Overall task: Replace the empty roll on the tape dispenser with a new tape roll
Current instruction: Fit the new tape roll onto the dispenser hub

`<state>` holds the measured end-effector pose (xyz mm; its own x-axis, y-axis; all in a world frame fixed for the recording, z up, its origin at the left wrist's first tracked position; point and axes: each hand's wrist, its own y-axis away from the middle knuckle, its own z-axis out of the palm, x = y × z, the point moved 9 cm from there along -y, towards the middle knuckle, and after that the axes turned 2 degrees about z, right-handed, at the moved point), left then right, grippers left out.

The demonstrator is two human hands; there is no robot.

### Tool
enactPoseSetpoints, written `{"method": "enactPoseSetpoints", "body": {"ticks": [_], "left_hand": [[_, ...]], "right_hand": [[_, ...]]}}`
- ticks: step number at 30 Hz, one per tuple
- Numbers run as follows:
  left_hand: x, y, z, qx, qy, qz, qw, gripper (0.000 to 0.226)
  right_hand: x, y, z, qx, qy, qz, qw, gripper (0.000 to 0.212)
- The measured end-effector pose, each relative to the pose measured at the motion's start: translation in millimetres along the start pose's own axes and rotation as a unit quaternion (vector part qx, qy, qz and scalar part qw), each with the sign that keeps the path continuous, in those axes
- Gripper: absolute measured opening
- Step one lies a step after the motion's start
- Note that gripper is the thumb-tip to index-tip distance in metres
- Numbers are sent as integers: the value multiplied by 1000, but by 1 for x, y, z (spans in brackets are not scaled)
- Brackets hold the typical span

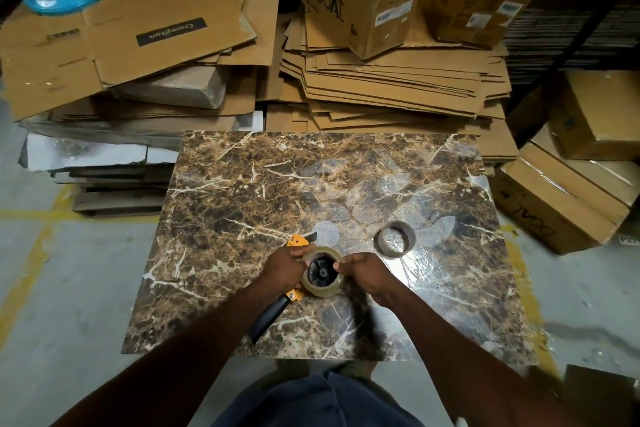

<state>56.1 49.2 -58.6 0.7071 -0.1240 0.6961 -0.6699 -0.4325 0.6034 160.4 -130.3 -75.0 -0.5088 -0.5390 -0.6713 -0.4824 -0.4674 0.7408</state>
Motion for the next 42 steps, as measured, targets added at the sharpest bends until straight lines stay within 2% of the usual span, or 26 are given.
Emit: {"method": "enactPoseSetpoints", "body": {"ticks": [2, 5, 8, 14, 16, 19, 20, 23, 25, 33, 36, 42], "left_hand": [[3, 2, -1, 12, 12, 2, 1000, 37], [-1, 5, 0, 27, 48, -25, 998, 35], [-7, 6, 7, 7, 79, -38, 996, 36], [1, 3, 5, -1, 20, -25, 999, 36], [4, 2, 6, -30, -8, -27, 999, 41], [-9, -5, 13, -108, 13, -47, 993, 57], [-10, -8, 11, -109, -2, -36, 993, 57], [15, -7, -4, -61, -143, 43, 987, 54], [29, -3, -10, -40, -211, 74, 974, 47], [24, -2, -21, -10, -227, 54, 972, 16], [23, -4, -15, 5, -280, 71, 957, 19], [15, -12, -10, 8, -300, 60, 952, 19]], "right_hand": [[3, 3, 0, 0, -20, 1, 1000, 26], [11, 7, 1, -4, -49, 1, 999, 13], [19, 7, 2, -4, -44, -8, 999, 13], [14, 12, 3, 27, -29, -24, 999, 14], [17, 11, 1, 28, -22, -23, 999, 13], [22, 10, -1, 19, 6, -25, 999, 13], [24, 9, -2, 19, 16, -32, 999, 13], [20, 12, -7, 56, 81, -81, 992, 25], [16, 14, -8, 77, 116, -103, 985, 26], [16, 8, -9, 94, 188, -113, 971, 26], [19, 5, -6, 89, 200, -109, 970, 31], [16, 10, -6, 90, 212, -109, 967, 18]]}}
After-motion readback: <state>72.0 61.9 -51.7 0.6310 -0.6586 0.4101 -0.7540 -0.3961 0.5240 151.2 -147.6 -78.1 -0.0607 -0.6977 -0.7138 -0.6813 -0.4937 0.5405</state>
